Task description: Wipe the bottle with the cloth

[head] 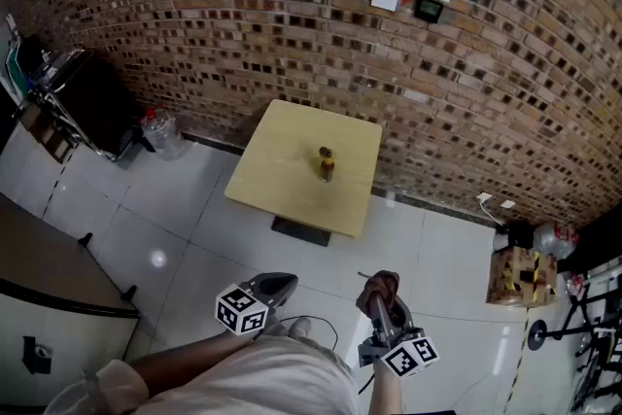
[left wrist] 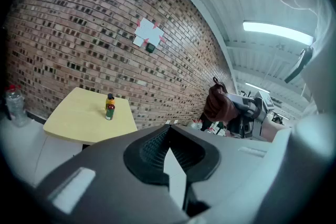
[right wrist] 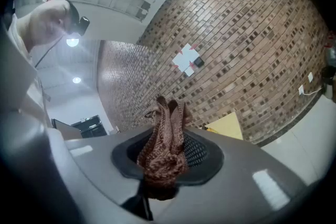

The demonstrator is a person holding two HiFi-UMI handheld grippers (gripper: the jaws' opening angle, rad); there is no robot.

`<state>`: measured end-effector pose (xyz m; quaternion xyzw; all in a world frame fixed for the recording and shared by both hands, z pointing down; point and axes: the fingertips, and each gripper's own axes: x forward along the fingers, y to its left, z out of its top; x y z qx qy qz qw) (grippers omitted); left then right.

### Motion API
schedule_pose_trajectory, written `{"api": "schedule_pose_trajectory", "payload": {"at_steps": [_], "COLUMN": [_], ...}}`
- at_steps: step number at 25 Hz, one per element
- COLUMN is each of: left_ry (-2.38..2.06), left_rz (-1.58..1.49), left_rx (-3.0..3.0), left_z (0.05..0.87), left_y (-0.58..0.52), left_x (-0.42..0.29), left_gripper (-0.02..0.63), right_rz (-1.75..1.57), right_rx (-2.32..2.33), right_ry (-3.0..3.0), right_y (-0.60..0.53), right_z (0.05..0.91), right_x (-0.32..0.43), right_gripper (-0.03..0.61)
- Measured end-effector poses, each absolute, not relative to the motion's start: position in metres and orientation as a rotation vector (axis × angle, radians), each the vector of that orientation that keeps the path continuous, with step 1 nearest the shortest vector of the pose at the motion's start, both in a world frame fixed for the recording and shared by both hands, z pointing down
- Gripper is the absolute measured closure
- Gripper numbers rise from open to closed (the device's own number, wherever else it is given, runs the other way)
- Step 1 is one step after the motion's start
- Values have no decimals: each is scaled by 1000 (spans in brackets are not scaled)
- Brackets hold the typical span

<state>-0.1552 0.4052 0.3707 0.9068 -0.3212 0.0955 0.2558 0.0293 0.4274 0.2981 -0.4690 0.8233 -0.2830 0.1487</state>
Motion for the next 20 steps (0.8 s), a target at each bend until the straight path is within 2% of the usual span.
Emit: {"api": "schedule_pose_trajectory", "payload": {"at_steps": [20], "left_ry": [-944], "left_rz": [226], "left_rx": [2375], "left_z": [387], "left_y": [381], "left_x": [-186], "left_gripper": [601], "right_rz": [-886], "right_rx": [-1353], "right_ry": [2402], "right_y": [390], "right_z": [321], "right_x": [15], "right_gripper": [488]}}
